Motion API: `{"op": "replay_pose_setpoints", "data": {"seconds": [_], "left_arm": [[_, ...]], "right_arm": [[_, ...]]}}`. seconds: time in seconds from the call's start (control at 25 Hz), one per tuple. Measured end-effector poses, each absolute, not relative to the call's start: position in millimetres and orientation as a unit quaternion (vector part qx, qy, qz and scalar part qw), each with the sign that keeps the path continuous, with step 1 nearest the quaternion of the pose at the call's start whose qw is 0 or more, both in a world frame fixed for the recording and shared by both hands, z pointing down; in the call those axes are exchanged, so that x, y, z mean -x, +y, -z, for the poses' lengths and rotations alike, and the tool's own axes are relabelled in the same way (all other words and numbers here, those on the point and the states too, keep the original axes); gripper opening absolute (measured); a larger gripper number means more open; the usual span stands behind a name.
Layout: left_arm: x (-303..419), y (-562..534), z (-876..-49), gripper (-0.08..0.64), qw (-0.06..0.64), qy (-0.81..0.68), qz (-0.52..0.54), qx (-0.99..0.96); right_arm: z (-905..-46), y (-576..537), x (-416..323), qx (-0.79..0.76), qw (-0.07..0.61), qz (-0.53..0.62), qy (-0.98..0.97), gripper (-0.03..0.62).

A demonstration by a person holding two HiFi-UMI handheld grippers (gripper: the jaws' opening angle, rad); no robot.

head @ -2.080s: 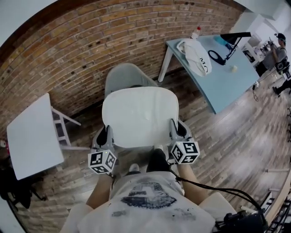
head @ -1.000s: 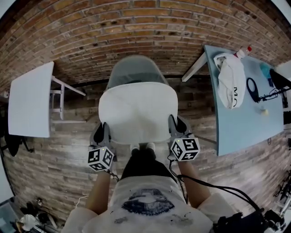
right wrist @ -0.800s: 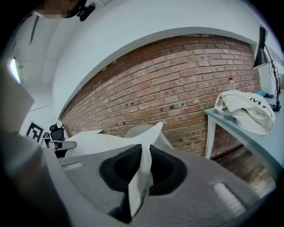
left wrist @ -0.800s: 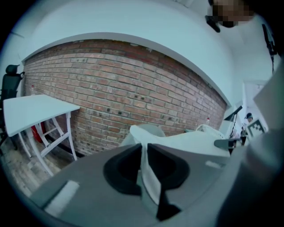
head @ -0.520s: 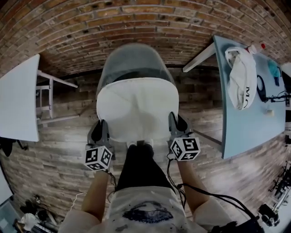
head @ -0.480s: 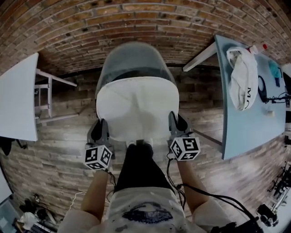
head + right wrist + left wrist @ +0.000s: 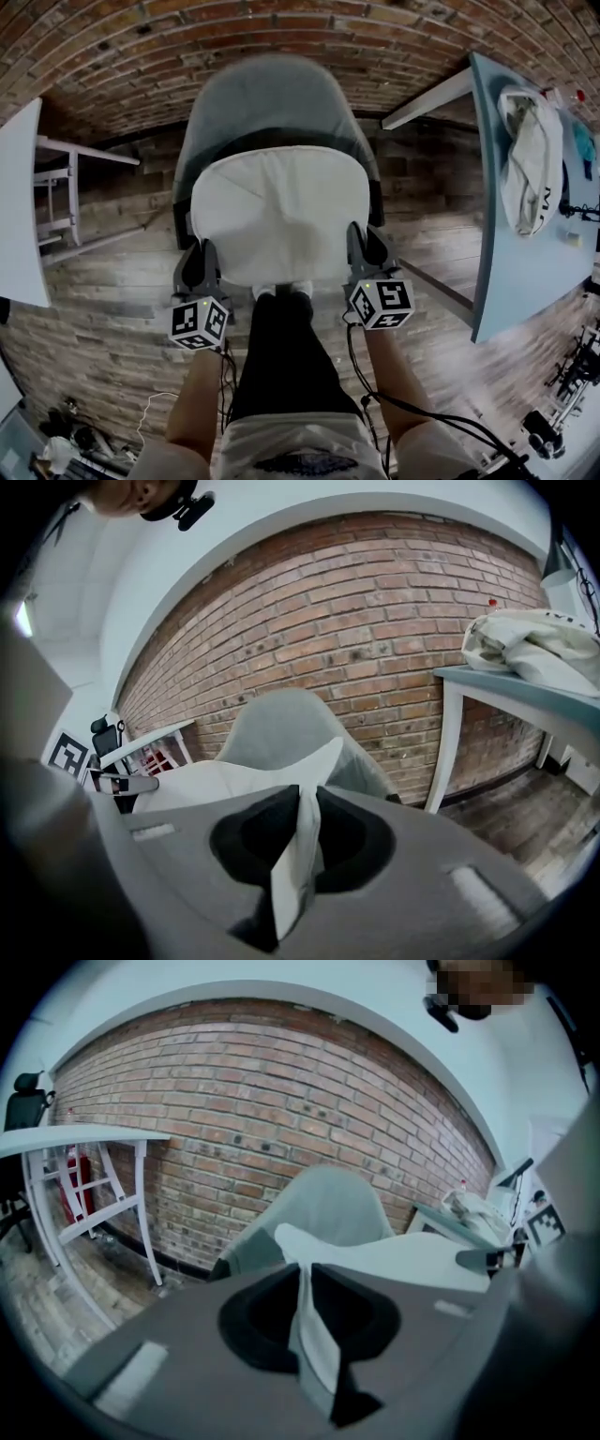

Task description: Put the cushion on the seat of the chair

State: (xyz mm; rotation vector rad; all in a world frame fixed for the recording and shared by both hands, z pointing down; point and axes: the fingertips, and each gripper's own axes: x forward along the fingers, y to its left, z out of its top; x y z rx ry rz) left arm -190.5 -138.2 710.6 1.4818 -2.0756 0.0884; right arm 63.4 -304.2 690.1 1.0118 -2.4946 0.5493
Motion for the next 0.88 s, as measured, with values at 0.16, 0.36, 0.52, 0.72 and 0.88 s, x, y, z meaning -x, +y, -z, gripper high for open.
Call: {"op": "replay_pose_setpoints", "data": {"seconds": [0.16,0.36,0.52,0.72,0.88], "left_arm": [[193.3,-141.1,-746.9,0.032,0.298,-0.779,-0.048,-0.55],[195.9,-143.6,-795.7,0.032,0.311,-0.778,-0.065,-0.542],[193.5,-147.3,-824.8,0.032,0.316,-0.773,-0.072,-0.546],[188.9,-141.9,-859.0,0.034,0.328,-0.77,-0.085,-0.54],[186.2,-134.9,-876.6,0.034,0.333,-0.772,-0.098,-0.533]], "right_arm": [[-726.1,-306.7,-62.4,-0.362,0.206,-0.206,-0.885,0.041],[-776.9,-307.2,-61.6,-0.364,0.211,-0.225,-0.879,0.041],[-813.5,-309.3,-64.6,-0.37,0.218,-0.233,-0.872,0.041],[-853.6,-307.0,-66.1,-0.368,0.232,-0.242,-0.867,0.041],[-876.6,-302.4,-71.5,-0.369,0.24,-0.26,-0.86,0.041]]}}
